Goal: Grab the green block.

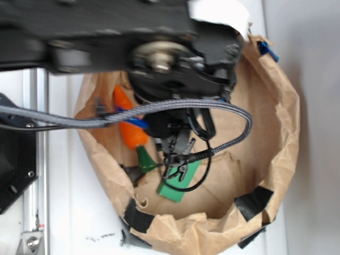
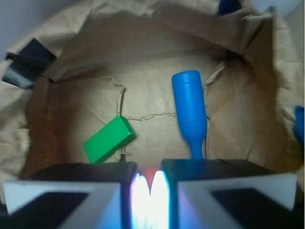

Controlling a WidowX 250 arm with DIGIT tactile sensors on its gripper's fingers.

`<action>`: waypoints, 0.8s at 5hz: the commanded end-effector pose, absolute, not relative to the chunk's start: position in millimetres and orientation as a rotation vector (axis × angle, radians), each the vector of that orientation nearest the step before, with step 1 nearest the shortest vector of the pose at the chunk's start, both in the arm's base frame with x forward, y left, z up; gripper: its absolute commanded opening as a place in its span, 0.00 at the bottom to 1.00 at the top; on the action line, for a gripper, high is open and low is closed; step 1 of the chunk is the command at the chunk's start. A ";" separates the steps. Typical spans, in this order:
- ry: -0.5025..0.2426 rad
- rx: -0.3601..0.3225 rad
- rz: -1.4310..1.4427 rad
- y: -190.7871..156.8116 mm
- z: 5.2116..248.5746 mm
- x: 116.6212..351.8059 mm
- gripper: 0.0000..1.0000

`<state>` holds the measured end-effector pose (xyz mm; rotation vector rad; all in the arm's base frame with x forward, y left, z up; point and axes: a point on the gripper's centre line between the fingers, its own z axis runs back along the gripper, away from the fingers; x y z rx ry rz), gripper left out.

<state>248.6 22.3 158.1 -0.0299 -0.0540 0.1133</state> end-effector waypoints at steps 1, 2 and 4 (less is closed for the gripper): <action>-0.149 -0.003 0.121 17.8 142.8 259.4 1.00; -0.120 -0.027 0.270 12.4 134.2 254.1 1.00; -0.175 0.005 0.473 4.5 119.8 251.9 1.00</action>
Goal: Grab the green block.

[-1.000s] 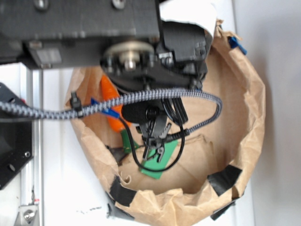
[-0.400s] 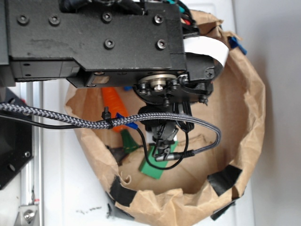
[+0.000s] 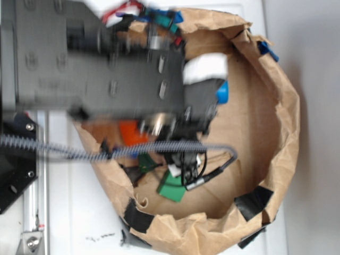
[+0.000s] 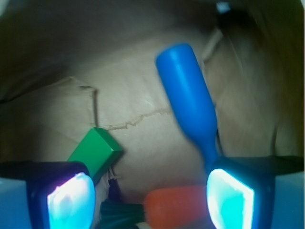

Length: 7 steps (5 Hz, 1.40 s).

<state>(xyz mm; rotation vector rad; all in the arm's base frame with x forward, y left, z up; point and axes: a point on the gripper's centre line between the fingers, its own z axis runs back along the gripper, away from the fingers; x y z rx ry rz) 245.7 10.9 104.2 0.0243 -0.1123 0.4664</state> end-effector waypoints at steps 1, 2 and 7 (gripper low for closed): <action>-0.175 0.005 0.473 4.5 119.8 251.9 1.00; -0.175 0.005 0.473 4.5 119.8 251.9 1.00; -0.150 -0.085 0.885 -23.5 61.9 274.2 1.00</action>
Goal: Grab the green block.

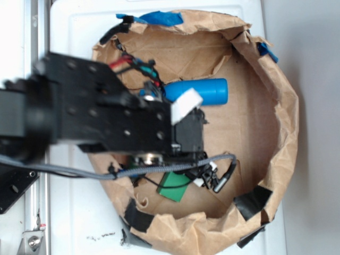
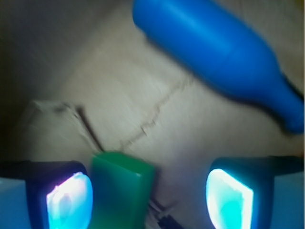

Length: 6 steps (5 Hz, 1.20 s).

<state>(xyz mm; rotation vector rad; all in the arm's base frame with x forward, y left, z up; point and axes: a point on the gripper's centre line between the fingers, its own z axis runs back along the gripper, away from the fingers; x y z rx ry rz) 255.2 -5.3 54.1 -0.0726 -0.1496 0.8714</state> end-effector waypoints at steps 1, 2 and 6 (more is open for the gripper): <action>-0.124 -0.057 0.891 -27.8 55.3 275.4 1.00; -0.118 -0.048 0.884 -30.4 49.0 274.5 1.00; -0.103 -0.052 0.854 -35.2 25.9 268.6 1.00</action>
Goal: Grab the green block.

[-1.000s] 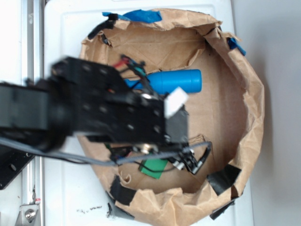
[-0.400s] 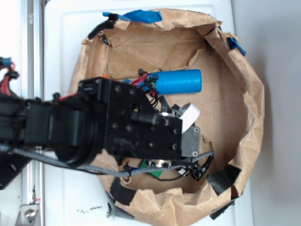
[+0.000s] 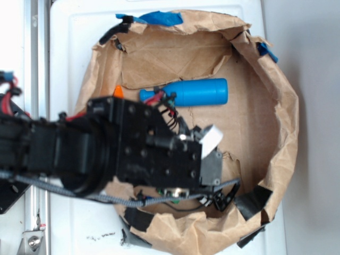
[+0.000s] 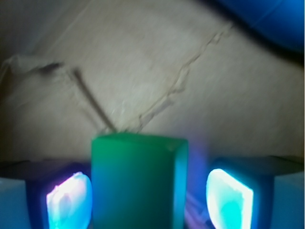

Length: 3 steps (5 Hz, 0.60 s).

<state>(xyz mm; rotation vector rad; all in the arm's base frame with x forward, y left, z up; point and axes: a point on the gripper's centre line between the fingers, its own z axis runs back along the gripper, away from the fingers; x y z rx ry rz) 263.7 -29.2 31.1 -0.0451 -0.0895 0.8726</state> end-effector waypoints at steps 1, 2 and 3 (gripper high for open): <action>-0.112 -0.050 0.850 -33.1 22.7 267.2 0.95; -0.132 -0.057 0.843 -30.0 25.1 266.7 0.00; -0.130 -0.066 0.804 -25.5 30.5 268.8 0.00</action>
